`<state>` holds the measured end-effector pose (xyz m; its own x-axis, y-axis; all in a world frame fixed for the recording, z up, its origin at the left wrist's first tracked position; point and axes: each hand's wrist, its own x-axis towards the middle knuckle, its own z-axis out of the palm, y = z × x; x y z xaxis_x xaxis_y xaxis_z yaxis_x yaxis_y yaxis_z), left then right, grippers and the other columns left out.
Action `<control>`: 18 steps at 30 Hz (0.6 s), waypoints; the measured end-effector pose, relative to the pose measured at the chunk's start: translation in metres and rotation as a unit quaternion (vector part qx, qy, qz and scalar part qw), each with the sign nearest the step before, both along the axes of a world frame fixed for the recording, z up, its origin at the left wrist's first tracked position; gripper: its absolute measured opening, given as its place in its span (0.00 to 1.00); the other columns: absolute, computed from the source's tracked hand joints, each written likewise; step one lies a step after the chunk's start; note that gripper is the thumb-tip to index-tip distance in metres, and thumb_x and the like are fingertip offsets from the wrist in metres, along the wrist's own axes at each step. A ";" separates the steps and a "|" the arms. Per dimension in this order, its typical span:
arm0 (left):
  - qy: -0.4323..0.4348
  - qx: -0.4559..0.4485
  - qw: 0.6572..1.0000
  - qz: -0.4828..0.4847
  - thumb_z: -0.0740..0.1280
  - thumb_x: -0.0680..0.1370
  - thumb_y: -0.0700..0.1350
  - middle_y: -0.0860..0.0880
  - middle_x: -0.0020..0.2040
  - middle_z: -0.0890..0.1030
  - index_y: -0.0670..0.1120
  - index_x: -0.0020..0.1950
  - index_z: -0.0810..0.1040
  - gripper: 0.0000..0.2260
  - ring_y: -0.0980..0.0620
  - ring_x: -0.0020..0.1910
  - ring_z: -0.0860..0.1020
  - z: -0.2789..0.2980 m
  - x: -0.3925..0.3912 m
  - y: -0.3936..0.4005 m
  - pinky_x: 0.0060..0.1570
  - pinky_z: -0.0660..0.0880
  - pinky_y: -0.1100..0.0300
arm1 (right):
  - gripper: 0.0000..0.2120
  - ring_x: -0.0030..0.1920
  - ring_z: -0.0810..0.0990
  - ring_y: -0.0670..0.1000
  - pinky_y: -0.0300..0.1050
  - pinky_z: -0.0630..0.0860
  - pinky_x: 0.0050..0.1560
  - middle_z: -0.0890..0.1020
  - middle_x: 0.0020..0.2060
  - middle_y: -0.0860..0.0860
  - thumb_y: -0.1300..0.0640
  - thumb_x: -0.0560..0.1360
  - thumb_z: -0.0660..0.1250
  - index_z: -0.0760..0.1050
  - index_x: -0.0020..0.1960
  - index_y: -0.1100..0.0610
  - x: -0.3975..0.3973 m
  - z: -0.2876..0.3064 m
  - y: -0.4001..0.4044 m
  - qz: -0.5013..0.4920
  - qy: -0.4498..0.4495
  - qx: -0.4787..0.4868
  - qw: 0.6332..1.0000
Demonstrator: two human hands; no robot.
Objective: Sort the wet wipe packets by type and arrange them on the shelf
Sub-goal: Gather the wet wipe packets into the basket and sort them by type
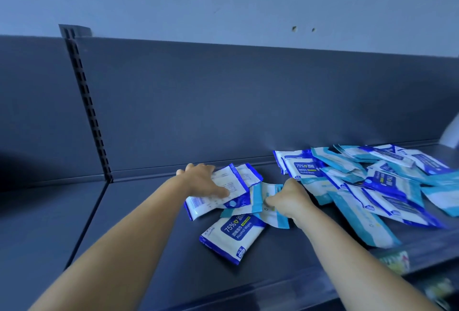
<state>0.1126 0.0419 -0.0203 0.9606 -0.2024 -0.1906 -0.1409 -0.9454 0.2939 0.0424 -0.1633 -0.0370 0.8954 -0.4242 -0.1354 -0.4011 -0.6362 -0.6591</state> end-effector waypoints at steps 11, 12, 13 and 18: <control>-0.054 -0.235 0.967 0.088 0.75 0.70 0.52 0.52 0.47 0.76 0.47 0.56 0.65 0.24 0.51 0.47 0.77 0.002 -0.032 0.027 0.44 0.73 0.56 | 0.08 0.44 0.73 0.56 0.44 0.65 0.39 0.76 0.43 0.52 0.54 0.77 0.61 0.72 0.49 0.59 0.003 0.024 -0.006 -0.020 -0.133 -0.091 0.987; -0.063 -0.231 0.966 0.095 0.73 0.72 0.52 0.52 0.47 0.76 0.47 0.56 0.64 0.23 0.50 0.47 0.77 0.003 -0.034 0.029 0.44 0.73 0.55 | 0.08 0.44 0.73 0.56 0.45 0.65 0.40 0.76 0.43 0.52 0.54 0.78 0.61 0.71 0.49 0.58 0.002 0.029 -0.003 -0.020 -0.168 -0.082 0.982; -0.065 -0.222 0.968 0.100 0.72 0.73 0.52 0.51 0.48 0.76 0.47 0.56 0.64 0.21 0.49 0.48 0.77 0.003 -0.036 0.031 0.46 0.74 0.54 | 0.08 0.44 0.73 0.56 0.45 0.65 0.40 0.76 0.43 0.52 0.54 0.78 0.61 0.71 0.49 0.58 0.002 0.033 0.003 -0.012 -0.192 -0.070 0.979; -0.038 -0.175 0.977 0.115 0.62 0.77 0.49 0.47 0.53 0.75 0.45 0.55 0.65 0.11 0.46 0.53 0.76 0.003 -0.045 0.037 0.59 0.72 0.48 | 0.10 0.43 0.76 0.55 0.42 0.67 0.37 0.78 0.42 0.52 0.53 0.76 0.63 0.75 0.49 0.60 0.011 0.018 0.035 0.059 -0.115 -0.047 0.990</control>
<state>0.0678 0.0786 -0.0178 0.9971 -0.0187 -0.0744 0.0299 -0.7986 0.6012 0.0530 -0.1282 -0.0186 0.9423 -0.3152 0.1128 -0.1659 -0.7322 -0.6606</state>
